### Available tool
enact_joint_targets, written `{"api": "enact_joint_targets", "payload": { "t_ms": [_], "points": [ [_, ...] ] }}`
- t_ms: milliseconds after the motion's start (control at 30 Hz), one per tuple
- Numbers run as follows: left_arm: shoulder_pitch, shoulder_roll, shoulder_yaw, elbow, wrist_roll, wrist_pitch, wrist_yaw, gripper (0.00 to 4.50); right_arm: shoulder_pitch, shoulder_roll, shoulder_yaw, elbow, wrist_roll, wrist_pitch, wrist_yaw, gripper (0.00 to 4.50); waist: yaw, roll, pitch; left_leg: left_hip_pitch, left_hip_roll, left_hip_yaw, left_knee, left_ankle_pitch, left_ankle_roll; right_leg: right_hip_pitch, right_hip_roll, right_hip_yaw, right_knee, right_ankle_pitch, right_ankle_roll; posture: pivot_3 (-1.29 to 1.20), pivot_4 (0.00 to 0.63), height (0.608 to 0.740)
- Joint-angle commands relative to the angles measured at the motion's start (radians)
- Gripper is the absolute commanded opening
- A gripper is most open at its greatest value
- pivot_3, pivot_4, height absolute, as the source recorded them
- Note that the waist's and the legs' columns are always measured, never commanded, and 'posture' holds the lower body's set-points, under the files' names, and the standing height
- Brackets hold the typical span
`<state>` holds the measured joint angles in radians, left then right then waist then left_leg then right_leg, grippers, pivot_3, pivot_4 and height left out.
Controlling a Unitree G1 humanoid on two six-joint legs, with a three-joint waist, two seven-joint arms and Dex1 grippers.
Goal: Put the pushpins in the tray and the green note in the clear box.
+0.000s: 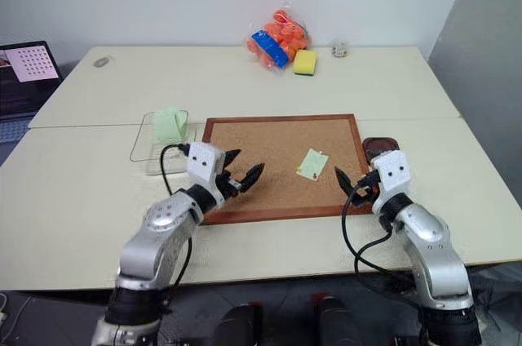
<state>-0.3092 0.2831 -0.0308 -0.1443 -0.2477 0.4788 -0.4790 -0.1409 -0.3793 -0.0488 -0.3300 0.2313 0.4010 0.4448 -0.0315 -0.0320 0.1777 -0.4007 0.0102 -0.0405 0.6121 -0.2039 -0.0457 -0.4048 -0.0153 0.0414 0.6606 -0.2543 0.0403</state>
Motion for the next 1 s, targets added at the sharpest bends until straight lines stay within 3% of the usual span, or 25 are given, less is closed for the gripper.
{"api": "enact_joint_targets", "payload": {
  "t_ms": [33,300,467,733,1000],
  "points": [
    [-0.054,0.042,-0.045,0.074,-0.029,0.011,-0.133,2.90,-0.074,-0.013,0.024,0.087,0.020,-0.024,0.069,4.50,-0.001,0.000,0.000,0.000,0.000,0.000,0.000,0.000,0.000,0.000,0.000,0.000,0.000,0.000,0.000,0.00,0.150,0.740],
    [-0.114,0.040,-0.083,0.203,0.009,-0.049,-0.174,1.12,-0.272,0.034,0.026,0.312,0.006,-0.082,0.061,4.50,0.000,0.000,0.000,0.000,0.000,0.000,0.000,0.000,0.000,0.000,0.000,0.000,0.000,0.000,0.000,0.00,0.150,0.740],
    [-0.135,0.014,-0.098,0.228,0.017,-0.035,-0.163,0.10,-0.312,0.047,0.047,0.384,-0.009,-0.118,0.091,4.50,0.002,0.000,0.000,0.000,0.000,0.000,0.000,0.000,0.000,0.000,0.000,0.000,0.001,0.002,-0.004,0.00,0.150,0.740],
    [-0.129,0.017,-0.215,0.337,0.102,-0.014,-0.204,0.02,-0.402,0.084,0.091,0.586,-0.061,-0.167,0.088,4.50,0.003,0.001,-0.001,0.001,-0.001,0.000,0.000,0.000,0.000,0.000,-0.001,0.001,0.002,0.002,-0.004,0.00,0.150,0.740],
    [-0.105,-0.007,-0.206,0.330,0.109,0.001,-0.199,0.02,-0.518,0.149,0.067,0.781,-0.053,-0.186,0.075,4.50,0.008,0.002,-0.002,0.001,-0.002,0.000,0.001,0.000,0.000,0.001,-0.003,0.000,0.001,0.003,-0.004,0.00,0.150,0.740]
  ]
}}
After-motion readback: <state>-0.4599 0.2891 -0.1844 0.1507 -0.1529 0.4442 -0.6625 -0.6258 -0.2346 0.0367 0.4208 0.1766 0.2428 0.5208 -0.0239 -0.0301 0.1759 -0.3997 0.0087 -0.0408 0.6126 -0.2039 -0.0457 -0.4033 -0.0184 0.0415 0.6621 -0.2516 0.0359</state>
